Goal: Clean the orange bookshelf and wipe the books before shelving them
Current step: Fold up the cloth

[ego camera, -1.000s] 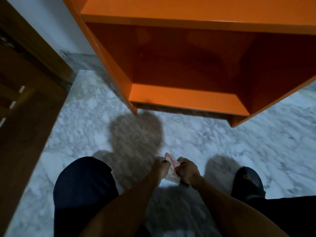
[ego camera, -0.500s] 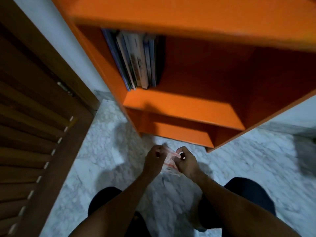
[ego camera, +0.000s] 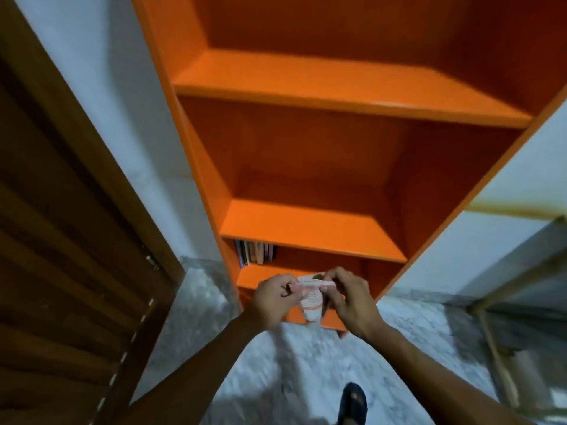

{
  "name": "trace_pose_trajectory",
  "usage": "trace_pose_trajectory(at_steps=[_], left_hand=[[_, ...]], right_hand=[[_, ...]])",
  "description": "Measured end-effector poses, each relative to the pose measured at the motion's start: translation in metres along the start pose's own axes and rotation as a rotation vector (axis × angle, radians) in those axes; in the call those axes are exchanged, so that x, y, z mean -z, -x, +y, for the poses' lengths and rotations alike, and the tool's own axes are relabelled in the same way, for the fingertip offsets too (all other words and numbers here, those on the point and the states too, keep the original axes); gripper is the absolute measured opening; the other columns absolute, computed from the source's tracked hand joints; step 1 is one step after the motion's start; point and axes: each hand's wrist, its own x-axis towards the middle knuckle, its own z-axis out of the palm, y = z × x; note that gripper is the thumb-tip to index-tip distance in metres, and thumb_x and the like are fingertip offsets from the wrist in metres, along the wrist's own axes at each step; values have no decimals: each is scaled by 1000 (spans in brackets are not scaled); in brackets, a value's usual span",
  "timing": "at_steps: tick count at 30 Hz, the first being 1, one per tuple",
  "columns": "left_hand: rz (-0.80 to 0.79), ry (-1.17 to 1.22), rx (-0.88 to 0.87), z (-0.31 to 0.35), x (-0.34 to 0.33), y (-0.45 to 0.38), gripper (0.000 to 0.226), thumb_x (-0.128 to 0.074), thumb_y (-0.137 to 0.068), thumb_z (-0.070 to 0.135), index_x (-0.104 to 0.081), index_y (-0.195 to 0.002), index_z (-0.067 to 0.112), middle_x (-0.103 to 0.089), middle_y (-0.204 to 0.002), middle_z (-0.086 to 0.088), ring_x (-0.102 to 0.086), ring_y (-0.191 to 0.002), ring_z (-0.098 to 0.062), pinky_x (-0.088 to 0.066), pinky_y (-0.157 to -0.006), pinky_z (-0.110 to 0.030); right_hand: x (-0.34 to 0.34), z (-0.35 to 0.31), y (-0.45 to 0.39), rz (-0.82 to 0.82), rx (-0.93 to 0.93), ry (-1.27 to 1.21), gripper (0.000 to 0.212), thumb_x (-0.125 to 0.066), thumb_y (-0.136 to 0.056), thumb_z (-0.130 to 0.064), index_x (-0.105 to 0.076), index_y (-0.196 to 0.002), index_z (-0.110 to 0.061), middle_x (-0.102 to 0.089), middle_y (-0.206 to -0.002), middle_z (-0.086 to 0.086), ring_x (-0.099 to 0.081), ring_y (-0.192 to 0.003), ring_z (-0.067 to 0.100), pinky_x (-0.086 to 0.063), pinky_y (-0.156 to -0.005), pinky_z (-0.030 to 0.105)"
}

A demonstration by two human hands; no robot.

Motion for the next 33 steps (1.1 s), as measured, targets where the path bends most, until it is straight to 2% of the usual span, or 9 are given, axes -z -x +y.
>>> trace_pose_trajectory(at_steps=[2, 5, 10, 14, 18, 21, 24, 29, 33], left_hand=[[12, -152, -128, 24, 15, -2, 9, -72, -88, 31, -65, -85, 34, -52, -90, 7, -48, -89, -11, -34, -78, -25], [26, -285, -261, 62, 29, -6, 16, -70, -90, 37, -65, -99, 24, -44, -109, 12, -36, -107, -10, -25, -92, -21], [-121, -192, -377, 135, 28, -9, 14, -65, -94, 41, -59, -90, 29, -64, -84, 2, -59, -75, -22, -43, -67, -44], [-100, -91, -498, 201, 10, -20, 9, -72, -89, 22, -63, -87, 24, -59, -66, 11, -49, -57, 1, -41, -58, -24], [21, 20, -640, 286, -14, -27, 5, -68, -89, 17, -67, -86, 21, -63, -67, 9, -57, -63, 1, -37, -56, -14], [60, 63, -740, 354, -39, -38, 4, -66, -89, 18, -67, -86, 21, -71, -78, 5, -64, -75, -12, -46, -67, -28], [88, 74, -789, 420, -62, -60, 2, -66, -89, 20, -67, -88, 22, -71, -83, 5, -64, -79, -15, -46, -68, -27], [209, 93, -824, 529, -101, -110, 7, -60, -93, 24, -67, -94, 25, -72, -92, 6, -64, -86, -16, -51, -74, -30], [243, 119, -842, 610, -130, -159, 11, -56, -95, 22, -62, -100, 30, -69, -92, 7, -66, -87, -17, -57, -79, -36]], right_hand=[[30, -29, 1, 18, 27, -20, 13, -53, -98, -31, -45, -89, -36, -59, -67, -2, -57, -63, 14, -45, -61, 41], [73, -59, 7, 5, 12, -62, 7, -49, -104, -25, -53, -98, -27, -67, -75, 0, -66, -66, 19, -53, -62, 49], [146, -92, 18, 99, -4, 26, 15, -50, -103, -19, -64, -104, -25, -70, -88, -9, -68, -76, 7, -56, -67, 34], [217, -107, 28, 199, -13, 77, 14, -52, -102, -18, -64, -100, -27, -70, -88, -13, -66, -83, 5, -53, -72, 26], [290, -117, 37, 284, 2, 52, 14, -68, -92, -17, -69, -103, -26, -73, -94, -12, -68, -89, 5, -55, -77, 22], [340, -115, 40, 332, 31, 44, 4, -71, -90, -21, -72, -93, -22, -73, -83, -3, -65, -77, 7, -52, -70, 27], [393, -104, 32, 475, 71, 10, 9, -68, -92, -16, -67, -83, -15, -65, -71, -4, -57, -68, 7, -45, -63, 30], [493, -81, -11, 727, 183, 44, 12, -63, -93, -4, -69, -90, -13, -73, -83, 2, -69, -78, 20, -54, -71, 36], [576, -64, -53, 880, 238, 77, 16, -62, -93, -8, -70, -89, -21, -74, -84, -8, -69, -82, 11, -54, -74, 29]])
